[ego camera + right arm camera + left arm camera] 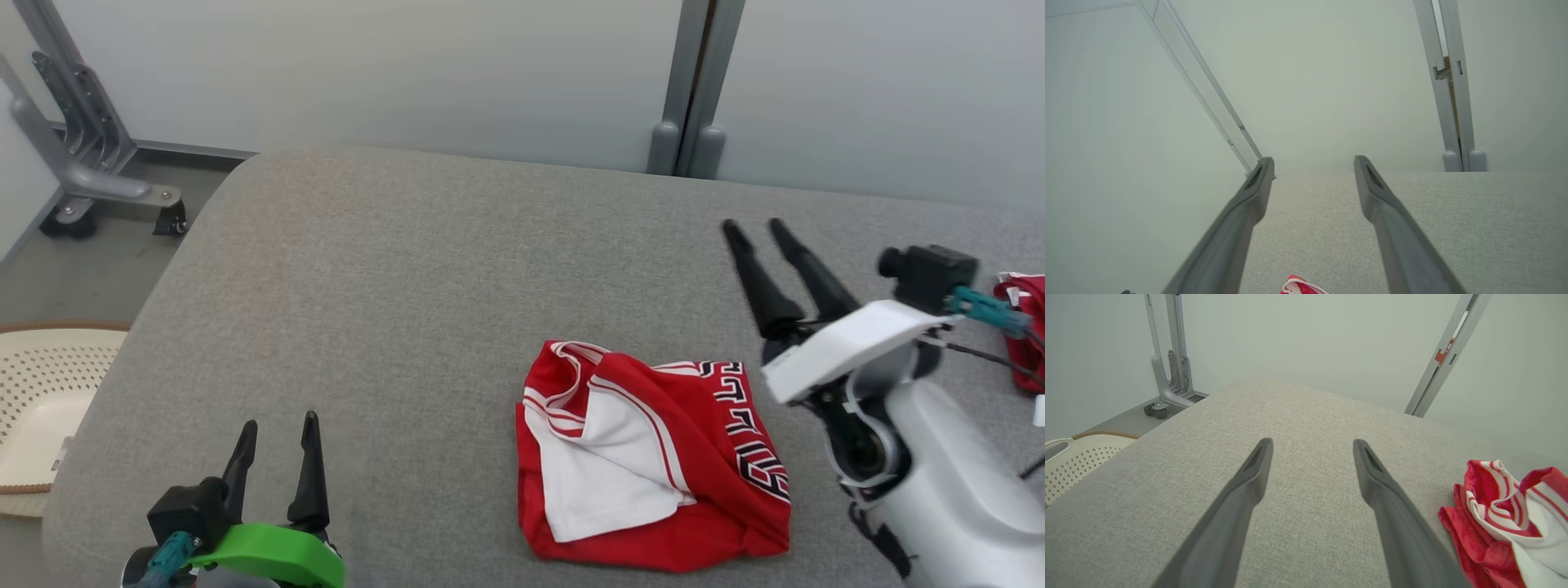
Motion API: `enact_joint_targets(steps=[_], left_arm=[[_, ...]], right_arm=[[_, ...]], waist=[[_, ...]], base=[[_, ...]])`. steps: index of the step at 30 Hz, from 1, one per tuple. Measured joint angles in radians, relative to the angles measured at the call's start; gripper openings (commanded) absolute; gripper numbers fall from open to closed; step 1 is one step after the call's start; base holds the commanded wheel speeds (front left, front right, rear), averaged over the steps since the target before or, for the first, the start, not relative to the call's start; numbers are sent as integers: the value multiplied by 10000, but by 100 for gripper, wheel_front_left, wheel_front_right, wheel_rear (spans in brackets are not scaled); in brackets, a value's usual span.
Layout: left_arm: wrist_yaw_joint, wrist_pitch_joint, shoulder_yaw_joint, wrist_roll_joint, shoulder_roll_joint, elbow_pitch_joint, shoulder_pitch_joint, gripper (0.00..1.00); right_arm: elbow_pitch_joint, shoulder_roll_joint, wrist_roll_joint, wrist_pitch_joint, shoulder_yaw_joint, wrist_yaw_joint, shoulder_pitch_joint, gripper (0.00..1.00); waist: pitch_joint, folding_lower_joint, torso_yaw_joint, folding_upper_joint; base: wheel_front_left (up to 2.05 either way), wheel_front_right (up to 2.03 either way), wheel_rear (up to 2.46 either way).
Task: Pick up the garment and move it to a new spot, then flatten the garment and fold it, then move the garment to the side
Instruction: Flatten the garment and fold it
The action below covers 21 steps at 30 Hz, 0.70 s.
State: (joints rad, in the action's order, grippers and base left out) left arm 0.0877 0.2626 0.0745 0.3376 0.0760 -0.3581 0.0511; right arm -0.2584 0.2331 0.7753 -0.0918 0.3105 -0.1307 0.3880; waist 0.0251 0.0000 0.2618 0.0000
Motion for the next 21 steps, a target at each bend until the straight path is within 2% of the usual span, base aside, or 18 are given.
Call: enact_joint_targets(steps=[4, 6, 9, 14, 16, 17, 21], left_arm=[[0, 0, -4, 0, -36, 12, -10, 100], [2, 0, 12, 0, -59, 23, -10, 100], [6, 0, 0, 0, -75, 27, -9, 100], [59, 0, 13, -54, -98, 15, 8, 100], [84, 0, 29, -56, -115, -2, 16, 100], [90, 0, 31, -56, -125, -15, 31, 100], [102, 0, 38, -61, -138, -56, 172, 100]], right_arm=[[-522, 861, -779, 125, -1081, 0, -455, 100], [-878, 1083, -1254, 299, -1484, 0, -610, 100], [-1409, 1078, -1682, 604, -1950, 0, -742, 100], [-2019, 598, -1810, 1129, -2040, 0, -739, 100], [-2326, 477, -1732, 1425, -1893, 0, -628, 36], [-2539, 439, -1714, 1601, -1762, 0, -501, 0], [-3528, 188, -1524, 2456, -1352, 0, 57, 0]], waist=[[28, 0, -208, 0], [27, 0, -286, 0], [9, 0, -376, 0], [-69, 0, -391, 0], [-107, 0, -357, 0], [-131, 0, -329, 0], [-207, 0, -161, 0]], base=[[0, 0, 0], [0, 0, 0], [0, 0, 0], [0, 0, 0], [0, 0, 0], [0, 0, 0], [0, 0, 0]])
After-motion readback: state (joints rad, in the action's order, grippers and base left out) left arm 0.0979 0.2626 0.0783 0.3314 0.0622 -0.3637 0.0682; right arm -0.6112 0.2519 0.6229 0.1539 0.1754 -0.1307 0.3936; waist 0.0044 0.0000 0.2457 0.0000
